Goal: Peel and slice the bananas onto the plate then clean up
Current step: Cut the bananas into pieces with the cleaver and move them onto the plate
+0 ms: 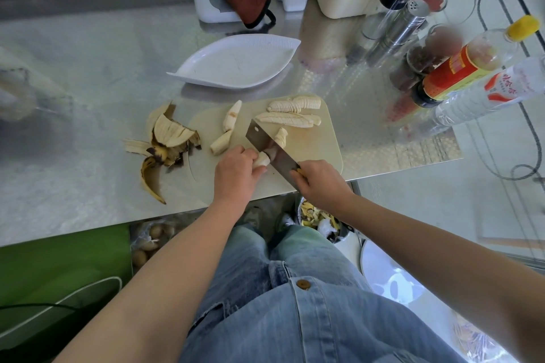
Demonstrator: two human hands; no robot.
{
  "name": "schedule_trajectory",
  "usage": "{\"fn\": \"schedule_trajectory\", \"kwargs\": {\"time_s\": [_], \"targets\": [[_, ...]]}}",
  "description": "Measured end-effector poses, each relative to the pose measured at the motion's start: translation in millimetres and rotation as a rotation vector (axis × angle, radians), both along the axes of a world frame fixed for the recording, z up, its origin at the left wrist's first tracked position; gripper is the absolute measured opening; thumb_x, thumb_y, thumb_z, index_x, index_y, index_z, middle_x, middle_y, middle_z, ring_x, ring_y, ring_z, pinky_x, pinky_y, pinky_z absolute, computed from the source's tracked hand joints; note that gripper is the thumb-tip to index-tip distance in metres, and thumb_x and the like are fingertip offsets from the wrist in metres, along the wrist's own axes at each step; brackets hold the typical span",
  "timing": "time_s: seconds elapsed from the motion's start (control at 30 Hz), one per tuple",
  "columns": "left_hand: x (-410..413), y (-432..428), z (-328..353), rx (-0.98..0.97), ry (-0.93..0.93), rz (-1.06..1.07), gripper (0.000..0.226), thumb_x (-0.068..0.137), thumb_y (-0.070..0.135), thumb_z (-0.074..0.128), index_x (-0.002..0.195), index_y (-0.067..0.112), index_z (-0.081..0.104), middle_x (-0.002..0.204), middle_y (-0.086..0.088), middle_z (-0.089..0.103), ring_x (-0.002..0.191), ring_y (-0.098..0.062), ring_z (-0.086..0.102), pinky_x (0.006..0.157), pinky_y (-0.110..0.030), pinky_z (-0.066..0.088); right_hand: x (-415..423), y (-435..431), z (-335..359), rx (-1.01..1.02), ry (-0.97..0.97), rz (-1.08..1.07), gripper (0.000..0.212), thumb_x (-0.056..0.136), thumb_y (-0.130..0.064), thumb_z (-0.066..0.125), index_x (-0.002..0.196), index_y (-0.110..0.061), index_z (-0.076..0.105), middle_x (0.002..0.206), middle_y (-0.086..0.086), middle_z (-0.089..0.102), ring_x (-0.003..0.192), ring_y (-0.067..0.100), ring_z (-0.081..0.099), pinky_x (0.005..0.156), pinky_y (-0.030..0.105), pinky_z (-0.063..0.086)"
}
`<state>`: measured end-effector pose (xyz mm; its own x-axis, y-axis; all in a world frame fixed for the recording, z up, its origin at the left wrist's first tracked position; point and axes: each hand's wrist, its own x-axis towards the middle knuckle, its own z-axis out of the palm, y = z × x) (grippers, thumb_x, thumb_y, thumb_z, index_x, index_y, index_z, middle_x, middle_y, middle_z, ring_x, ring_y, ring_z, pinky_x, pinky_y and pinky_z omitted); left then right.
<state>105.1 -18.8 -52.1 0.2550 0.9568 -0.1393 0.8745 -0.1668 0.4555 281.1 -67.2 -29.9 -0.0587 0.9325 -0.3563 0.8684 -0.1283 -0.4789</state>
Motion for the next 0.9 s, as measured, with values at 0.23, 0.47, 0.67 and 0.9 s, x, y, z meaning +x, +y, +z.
{"fn": "schedule_trajectory", "kwargs": {"time_s": [0.23,0.47,0.67,0.9], "targets": [[0.0,1.7,-0.6,0.006,0.004,-0.003,0.027,0.079,0.028,0.077,0.096,0.008,0.070,0.089,-0.008,0.062,0.082,-0.025,0.056,0.068,-0.031,0.041,0.0,6.5,9.9,0.081,0.041,-0.023,0.035,0.096,-0.023,0.046,0.067,-0.003,0.047,0.060,0.010,0.049,0.055,0.027,0.044,0.051,0.032,0.029],[0.5,2.7,-0.1,0.006,0.001,-0.001,0.028,0.079,0.028,0.077,0.097,0.008,0.070,0.090,-0.008,0.062,0.082,-0.025,0.057,0.067,-0.030,0.040,-0.5,9.3,11.4,0.071,0.025,-0.008,0.033,0.096,-0.023,0.046,0.068,-0.006,0.046,0.062,0.009,0.048,0.056,0.026,0.043,0.050,0.031,0.025],[0.3,3.4,-1.6,0.011,0.005,-0.002,0.028,0.079,0.029,0.077,0.097,0.008,0.070,0.089,-0.008,0.062,0.081,-0.024,0.057,0.066,-0.027,0.038,0.0,9.8,12.2,0.090,0.038,-0.010,0.034,0.096,-0.023,0.046,0.067,-0.005,0.048,0.061,0.007,0.048,0.054,0.024,0.043,0.049,0.032,0.025],[0.6,3.5,-2.0,0.002,-0.006,0.001,0.029,0.079,0.030,0.076,0.098,0.008,0.070,0.090,-0.008,0.061,0.082,-0.024,0.056,0.066,-0.027,0.036,1.7,6.9,2.9,-0.012,-0.008,0.013,0.034,0.097,-0.024,0.044,0.067,-0.008,0.044,0.061,0.006,0.045,0.058,0.025,0.044,0.051,0.031,0.026]]}}
